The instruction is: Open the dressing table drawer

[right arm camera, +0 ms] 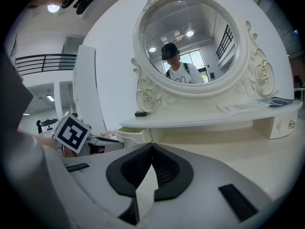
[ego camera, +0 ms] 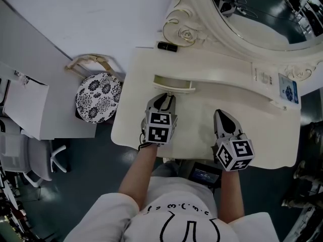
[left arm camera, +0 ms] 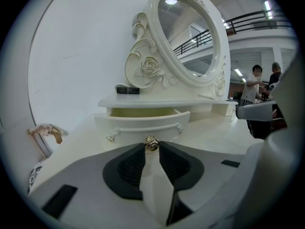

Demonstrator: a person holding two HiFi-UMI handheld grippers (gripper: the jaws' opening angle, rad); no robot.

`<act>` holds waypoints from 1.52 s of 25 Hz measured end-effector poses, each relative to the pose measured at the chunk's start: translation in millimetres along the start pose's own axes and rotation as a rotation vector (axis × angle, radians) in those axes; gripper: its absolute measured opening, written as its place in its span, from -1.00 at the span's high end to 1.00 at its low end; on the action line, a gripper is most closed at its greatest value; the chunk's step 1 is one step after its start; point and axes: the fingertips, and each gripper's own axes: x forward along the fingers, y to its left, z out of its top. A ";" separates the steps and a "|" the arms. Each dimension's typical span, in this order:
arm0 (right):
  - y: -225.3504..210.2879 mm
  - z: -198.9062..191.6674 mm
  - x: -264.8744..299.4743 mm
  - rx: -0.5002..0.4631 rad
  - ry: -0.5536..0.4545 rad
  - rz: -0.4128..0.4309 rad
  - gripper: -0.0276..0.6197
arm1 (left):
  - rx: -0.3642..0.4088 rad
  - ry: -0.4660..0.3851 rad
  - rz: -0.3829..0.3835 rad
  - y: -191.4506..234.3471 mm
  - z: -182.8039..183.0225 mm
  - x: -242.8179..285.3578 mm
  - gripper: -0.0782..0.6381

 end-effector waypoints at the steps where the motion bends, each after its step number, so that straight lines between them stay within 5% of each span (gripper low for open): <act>1: 0.4 -0.1 -1.6 0.001 -0.002 -0.002 0.84 | 0.000 0.001 0.000 -0.3 -0.7 -1.5 0.48; 38: 30.7 -3.6 -14.4 -0.023 -0.018 0.051 0.84 | -0.011 0.003 0.013 -7.5 -19.6 -23.7 0.47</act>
